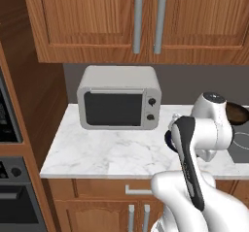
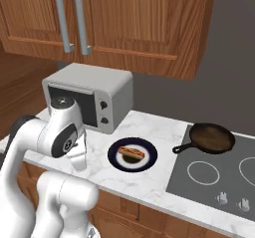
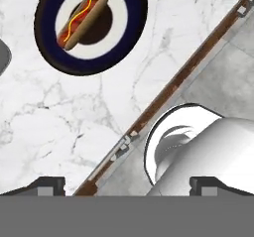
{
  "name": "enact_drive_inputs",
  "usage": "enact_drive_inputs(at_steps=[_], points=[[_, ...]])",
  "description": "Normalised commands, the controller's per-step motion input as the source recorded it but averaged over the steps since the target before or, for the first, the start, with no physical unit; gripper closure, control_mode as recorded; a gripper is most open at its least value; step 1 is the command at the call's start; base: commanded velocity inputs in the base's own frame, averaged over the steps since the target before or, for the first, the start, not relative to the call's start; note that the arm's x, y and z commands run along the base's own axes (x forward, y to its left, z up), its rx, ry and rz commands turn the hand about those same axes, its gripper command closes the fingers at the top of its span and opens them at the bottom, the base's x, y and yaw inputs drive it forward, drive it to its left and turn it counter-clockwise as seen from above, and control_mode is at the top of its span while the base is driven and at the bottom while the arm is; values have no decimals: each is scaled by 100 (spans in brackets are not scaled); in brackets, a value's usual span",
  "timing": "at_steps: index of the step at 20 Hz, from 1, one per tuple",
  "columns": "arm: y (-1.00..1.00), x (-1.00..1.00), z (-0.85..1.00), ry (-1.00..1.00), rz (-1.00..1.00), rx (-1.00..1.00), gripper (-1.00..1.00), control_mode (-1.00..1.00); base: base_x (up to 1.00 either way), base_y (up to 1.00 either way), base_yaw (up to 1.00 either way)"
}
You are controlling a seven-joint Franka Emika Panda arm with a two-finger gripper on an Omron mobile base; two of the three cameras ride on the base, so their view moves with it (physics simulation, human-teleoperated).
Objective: Place the cold items (eggplant and broccoli) from the fridge in one tupperware on the dining counter. Place the warm items (kebab skewer and hot dog) in the stove area in another tupperware.
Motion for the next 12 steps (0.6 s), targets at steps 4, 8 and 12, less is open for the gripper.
enact_drive_inputs(at_steps=[4,8,12], points=[[-76,11,-35,-1,-59,0,-100,-100,0,0,0],[-96,31,-46,-11,-16,6,-100,-100,0,0,0],[-94,63,-28,2,0,18,-100,-100,0,0,0]])
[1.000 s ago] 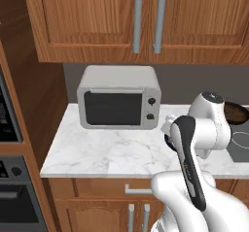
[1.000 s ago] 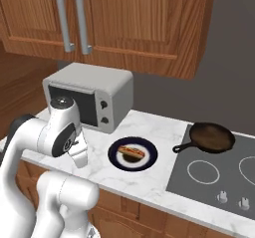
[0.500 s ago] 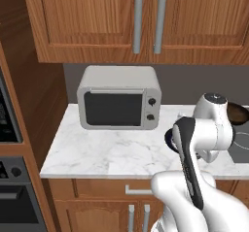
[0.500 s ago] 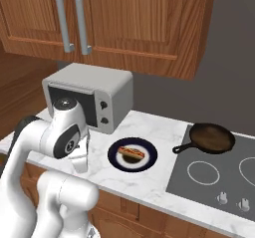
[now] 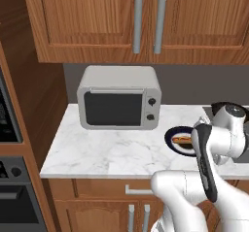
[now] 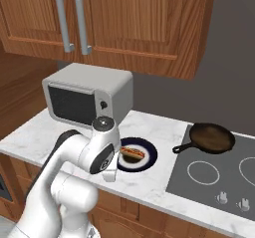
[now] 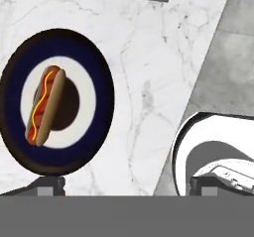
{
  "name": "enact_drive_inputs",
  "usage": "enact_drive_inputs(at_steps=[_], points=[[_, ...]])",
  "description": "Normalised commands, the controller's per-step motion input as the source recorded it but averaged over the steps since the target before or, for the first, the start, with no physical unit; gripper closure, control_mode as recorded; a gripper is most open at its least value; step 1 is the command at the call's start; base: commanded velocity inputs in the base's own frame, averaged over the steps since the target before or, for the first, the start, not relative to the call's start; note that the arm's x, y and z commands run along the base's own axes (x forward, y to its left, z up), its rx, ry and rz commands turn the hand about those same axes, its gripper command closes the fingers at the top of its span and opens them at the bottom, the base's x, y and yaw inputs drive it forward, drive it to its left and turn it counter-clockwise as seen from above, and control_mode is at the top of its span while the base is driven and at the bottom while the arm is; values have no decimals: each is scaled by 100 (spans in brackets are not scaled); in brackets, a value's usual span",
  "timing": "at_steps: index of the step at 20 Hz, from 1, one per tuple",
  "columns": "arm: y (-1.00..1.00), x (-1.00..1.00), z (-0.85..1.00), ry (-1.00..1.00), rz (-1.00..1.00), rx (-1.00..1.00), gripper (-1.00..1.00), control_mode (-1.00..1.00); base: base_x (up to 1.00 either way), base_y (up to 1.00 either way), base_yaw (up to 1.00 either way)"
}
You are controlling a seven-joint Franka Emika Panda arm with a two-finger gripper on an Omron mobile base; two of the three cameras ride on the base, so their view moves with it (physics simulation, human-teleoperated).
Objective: Place the cold items (eggplant and broccoli) from the fridge in one tupperware on the dining counter. Place the warm items (kebab skewer and hot dog) in the stove area in another tupperware.
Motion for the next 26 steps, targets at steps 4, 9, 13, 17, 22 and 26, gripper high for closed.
enact_drive_inputs(at_steps=[4,9,13,17,22,26], points=[[-31,89,0,28,0,16,-100,-100,0,0,0],[0,97,0,20,-4,5,-100,-100,0,0,0],[-10,64,-19,-9,-2,5,-100,-100,0,0,0],[-12,54,-43,-11,-1,3,-100,-100,0,0,0],[-1,62,-43,0,0,0,-100,-100,0,0,0],[-2,52,-39,0,0,0,-100,-100,0,0,0]])
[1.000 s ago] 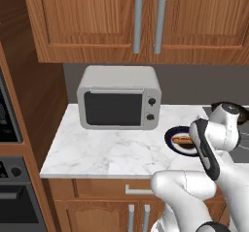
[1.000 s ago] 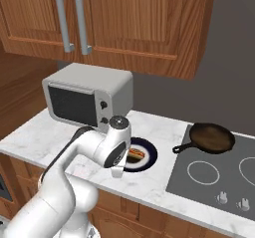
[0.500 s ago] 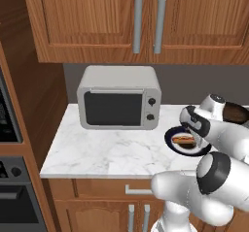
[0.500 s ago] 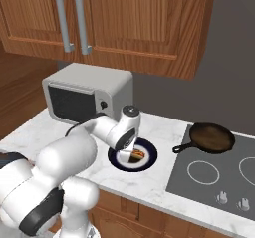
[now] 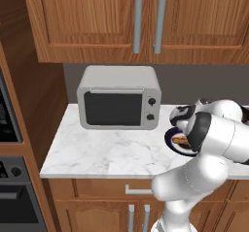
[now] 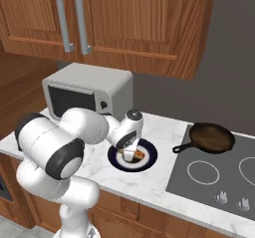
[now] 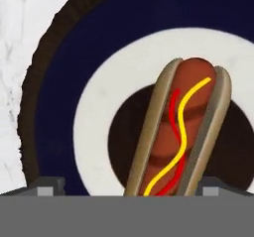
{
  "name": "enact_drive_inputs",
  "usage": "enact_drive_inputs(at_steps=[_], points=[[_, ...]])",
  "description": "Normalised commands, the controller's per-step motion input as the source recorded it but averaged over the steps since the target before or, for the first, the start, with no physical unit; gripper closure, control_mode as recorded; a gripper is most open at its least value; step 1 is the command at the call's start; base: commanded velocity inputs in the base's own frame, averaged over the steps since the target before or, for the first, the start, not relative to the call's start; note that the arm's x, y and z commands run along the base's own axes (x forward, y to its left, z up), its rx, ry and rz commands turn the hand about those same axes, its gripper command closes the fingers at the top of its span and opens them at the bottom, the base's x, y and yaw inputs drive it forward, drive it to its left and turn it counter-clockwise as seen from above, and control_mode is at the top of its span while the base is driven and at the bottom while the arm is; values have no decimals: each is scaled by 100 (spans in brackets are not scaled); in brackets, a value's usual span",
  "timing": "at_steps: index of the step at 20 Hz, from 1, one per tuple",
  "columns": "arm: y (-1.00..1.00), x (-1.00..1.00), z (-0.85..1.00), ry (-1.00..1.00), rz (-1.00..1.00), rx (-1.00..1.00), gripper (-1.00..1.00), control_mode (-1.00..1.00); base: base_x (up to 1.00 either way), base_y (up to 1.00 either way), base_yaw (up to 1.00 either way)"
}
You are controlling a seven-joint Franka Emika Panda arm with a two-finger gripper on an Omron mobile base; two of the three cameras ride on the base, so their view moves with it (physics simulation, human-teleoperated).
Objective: Place the cold items (eggplant and broccoli) from the fridge in one tupperware on the dining counter. Place the warm items (kebab skewer and hot dog) in the stove area in another tupperware.
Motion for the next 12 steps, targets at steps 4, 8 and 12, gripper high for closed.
enact_drive_inputs(at_steps=[4,8,12], points=[[-9,1,-58,0,-5,0,-100,-100,0,0,0],[0,0,-74,8,-13,0,-100,-100,0,0,0],[0,0,-69,9,-14,0,100,-100,0,0,0]])
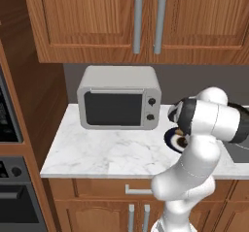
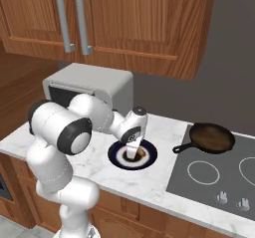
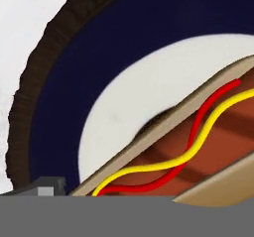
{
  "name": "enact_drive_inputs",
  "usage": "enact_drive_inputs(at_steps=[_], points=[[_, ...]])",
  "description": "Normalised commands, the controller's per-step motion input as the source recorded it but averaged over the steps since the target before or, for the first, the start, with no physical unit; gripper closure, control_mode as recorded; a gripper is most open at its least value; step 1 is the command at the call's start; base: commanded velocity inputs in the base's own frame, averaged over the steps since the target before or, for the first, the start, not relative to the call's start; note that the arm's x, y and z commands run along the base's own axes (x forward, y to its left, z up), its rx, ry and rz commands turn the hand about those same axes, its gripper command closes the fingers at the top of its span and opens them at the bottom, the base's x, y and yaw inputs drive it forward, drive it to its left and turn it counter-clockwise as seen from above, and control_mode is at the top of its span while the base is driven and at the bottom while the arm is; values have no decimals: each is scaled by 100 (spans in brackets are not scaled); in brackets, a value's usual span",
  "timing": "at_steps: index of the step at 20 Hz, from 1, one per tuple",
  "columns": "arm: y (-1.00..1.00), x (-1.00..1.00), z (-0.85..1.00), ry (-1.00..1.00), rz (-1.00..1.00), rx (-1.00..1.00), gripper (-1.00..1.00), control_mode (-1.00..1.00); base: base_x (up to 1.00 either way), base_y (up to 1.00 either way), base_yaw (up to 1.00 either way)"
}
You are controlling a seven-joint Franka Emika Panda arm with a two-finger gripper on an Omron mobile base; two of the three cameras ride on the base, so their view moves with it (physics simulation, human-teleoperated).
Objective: Place the cold items (eggplant and broccoli) from the fridge in one tupperware on the dining counter. Place the warm items (kebab skewer and hot dog) in the stove area in another tupperware.
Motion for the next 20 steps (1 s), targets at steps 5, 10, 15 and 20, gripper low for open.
enact_drive_inputs(at_steps=[5,10,15,20], points=[[-1,-81,-31,-6,-19,1,100,-100,0,0,0],[26,-71,20,-21,-14,4,100,-100,0,0,0],[43,-26,100,-2,2,0,100,-100,0,0,0],[38,-80,100,14,17,-10,100,-100,0,0,0]])
